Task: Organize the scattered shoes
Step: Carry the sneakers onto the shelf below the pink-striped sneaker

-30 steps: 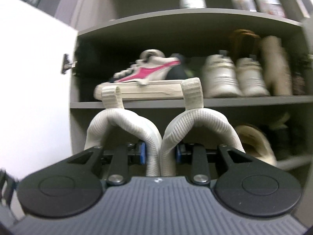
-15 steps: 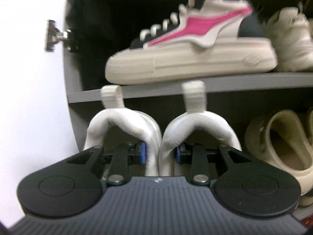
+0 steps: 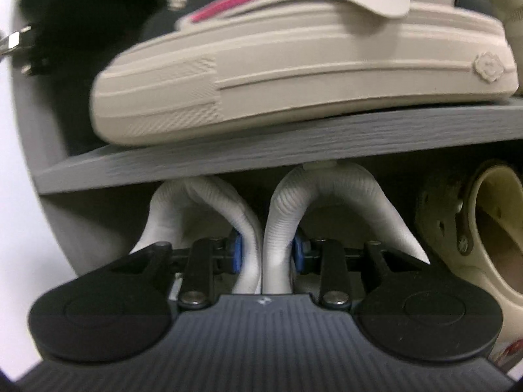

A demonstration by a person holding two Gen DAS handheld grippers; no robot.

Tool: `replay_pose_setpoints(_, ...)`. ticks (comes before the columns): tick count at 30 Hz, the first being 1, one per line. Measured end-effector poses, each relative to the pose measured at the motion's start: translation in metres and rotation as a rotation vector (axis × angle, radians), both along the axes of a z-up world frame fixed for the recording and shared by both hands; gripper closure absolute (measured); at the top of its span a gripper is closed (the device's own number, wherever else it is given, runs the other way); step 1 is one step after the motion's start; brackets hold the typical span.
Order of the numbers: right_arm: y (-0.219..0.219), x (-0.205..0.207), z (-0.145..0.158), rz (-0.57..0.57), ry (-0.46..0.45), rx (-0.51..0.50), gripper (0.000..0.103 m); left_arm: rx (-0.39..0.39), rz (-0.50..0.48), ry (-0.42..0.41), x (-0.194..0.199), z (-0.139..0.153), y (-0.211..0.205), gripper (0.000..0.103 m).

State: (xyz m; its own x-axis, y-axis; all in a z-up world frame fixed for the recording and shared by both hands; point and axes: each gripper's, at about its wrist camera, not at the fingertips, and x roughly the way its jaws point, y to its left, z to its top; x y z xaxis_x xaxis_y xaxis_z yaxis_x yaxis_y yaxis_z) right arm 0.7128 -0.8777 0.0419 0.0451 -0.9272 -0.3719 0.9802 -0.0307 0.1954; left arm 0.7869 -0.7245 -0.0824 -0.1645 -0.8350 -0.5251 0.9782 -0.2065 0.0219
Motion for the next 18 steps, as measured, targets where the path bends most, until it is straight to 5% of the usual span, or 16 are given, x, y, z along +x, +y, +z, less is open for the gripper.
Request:
replay_pose_setpoints(14, -0.017, 0.001, 0.003, 0.032, 0.005, 0.068, 0.061, -0.023, 0.034, 0.069, 0.000, 0.008, 0.010, 0.000)
replay_pose_setpoints(18, -0.020, -0.006, 0.007, 0.055, -0.008, 0.087, 0.057, -0.104, 0.057, 0.053, -0.003, 0.016, 0.023, 0.000)
